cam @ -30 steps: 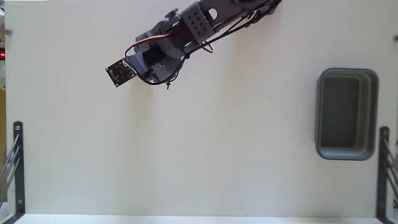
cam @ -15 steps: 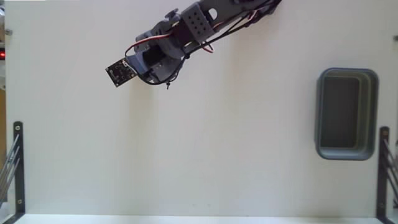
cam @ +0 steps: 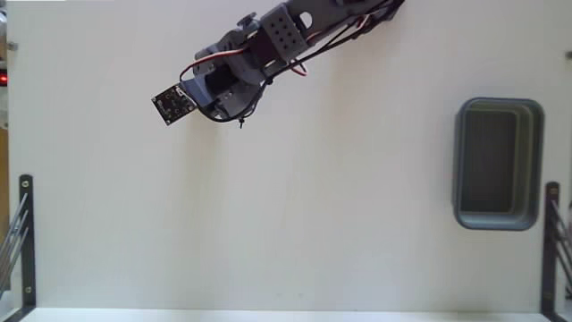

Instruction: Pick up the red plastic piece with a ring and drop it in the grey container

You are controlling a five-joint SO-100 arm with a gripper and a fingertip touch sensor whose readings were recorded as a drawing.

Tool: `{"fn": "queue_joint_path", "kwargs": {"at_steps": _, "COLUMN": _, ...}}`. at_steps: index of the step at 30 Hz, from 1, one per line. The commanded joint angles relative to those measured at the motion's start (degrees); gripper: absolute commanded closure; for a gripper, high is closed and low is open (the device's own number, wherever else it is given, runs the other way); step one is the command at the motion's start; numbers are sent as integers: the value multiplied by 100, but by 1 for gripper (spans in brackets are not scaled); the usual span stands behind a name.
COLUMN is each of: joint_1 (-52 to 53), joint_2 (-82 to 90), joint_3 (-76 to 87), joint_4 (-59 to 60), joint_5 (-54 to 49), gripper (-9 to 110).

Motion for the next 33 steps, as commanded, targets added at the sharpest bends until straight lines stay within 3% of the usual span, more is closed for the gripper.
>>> {"fn": "queue_joint_path", "kwargs": {"at_steps": 1, "joint_1": 142, "joint_2": 120, "joint_3": -24, "joint_4": -50, "joint_5": 26, "gripper": 80}}
{"fn": "queue_joint_path", "kwargs": {"at_steps": 12, "joint_1": 142, "joint_2": 191, "joint_3": -198, "joint_4": 195, "joint_5": 26, "gripper": 80}}
{"fn": "queue_joint_path", "kwargs": {"at_steps": 33, "joint_1": 142, "joint_2": 357, "joint_3": -2235, "joint_4": 2398, "joint_5": 26, "gripper": 80}}
